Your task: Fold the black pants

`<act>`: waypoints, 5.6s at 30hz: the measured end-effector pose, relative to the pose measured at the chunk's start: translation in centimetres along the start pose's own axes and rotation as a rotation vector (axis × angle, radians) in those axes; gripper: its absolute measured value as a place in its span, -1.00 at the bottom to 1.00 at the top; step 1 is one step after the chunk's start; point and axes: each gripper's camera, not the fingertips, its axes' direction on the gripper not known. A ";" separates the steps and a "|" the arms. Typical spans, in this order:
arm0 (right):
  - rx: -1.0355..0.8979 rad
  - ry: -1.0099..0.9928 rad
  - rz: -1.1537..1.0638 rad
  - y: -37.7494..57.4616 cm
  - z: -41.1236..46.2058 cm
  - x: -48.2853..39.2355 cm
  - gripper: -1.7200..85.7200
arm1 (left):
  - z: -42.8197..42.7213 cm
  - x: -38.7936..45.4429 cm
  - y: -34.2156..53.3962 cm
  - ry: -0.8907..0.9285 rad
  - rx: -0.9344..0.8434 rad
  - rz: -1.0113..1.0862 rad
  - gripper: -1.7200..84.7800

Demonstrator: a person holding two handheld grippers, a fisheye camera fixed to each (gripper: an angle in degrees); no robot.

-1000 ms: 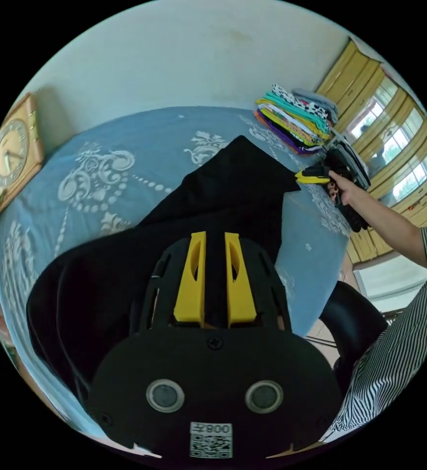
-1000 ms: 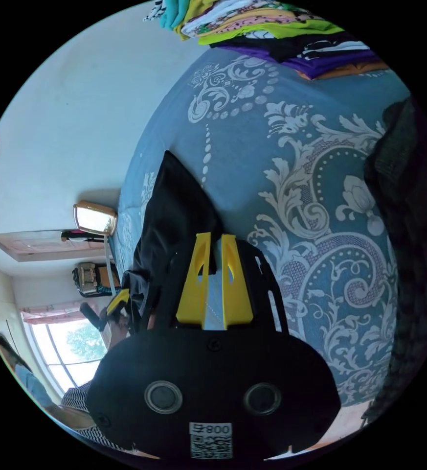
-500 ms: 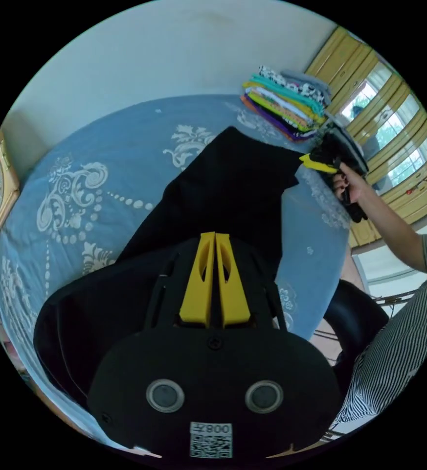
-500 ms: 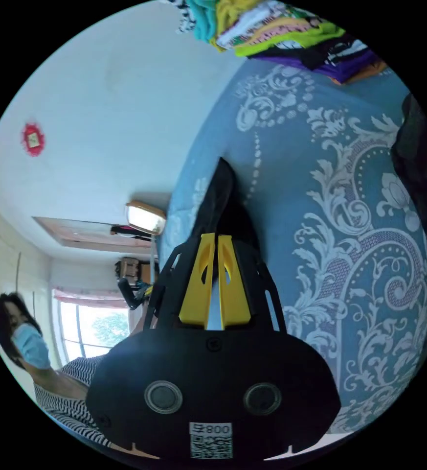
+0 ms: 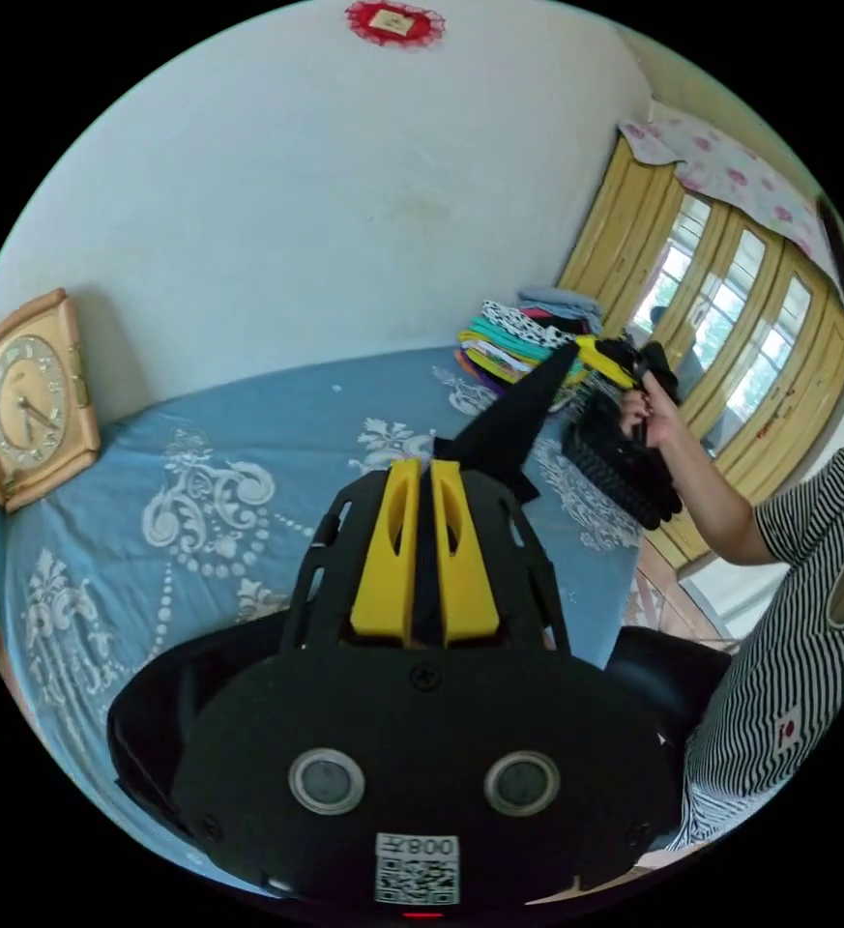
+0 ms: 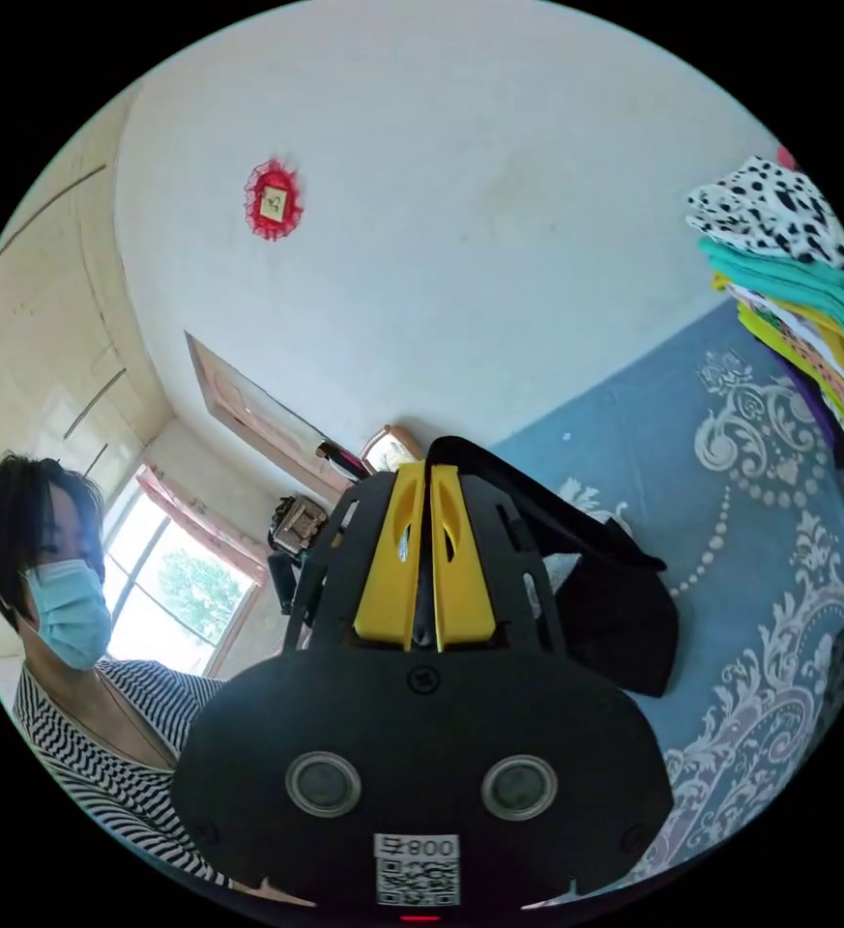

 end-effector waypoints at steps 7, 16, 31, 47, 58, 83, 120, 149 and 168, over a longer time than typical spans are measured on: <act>-0.003 -0.037 -0.014 -1.9 1.8 -4.2 -0.95 | 8.7 1.1 3.1 0.143 -0.264 0.065 -0.74; 0.049 -0.030 -0.096 -5.3 2.3 -10.9 -0.95 | 3.1 0.5 3.5 -0.001 -0.145 0.007 -0.92; -0.294 0.530 0.029 -21.5 24.4 -6.1 -0.93 | -2.1 -11.3 2.0 -0.064 -0.134 -0.278 -0.80; -0.923 0.876 -0.601 2.9 43.8 -20.9 -0.76 | -28.7 -0.2 31.6 -0.172 -0.382 -0.699 -0.73; -1.075 0.985 -0.604 3.4 49.1 -24.9 -0.93 | -35.9 0.2 31.9 -0.239 -0.488 -0.679 -0.94; -1.285 1.053 -0.359 16.2 30.6 -31.1 -0.95 | -68.5 -0.4 40.1 -0.232 -0.284 -0.798 -0.83; -1.278 1.024 0.000 15.8 20.9 -19.2 -0.95 | -80.5 -33.0 35.3 -0.213 -0.008 -0.998 -0.74; -0.817 1.048 -0.130 -7.2 46.2 0.0 -0.82 | -70.2 -48.2 33.2 -0.202 -0.009 -1.094 -0.93; -0.750 0.903 -0.090 -2.1 37.1 7.3 -0.82 | -72.9 -52.2 31.5 -0.298 0.265 -1.117 -0.95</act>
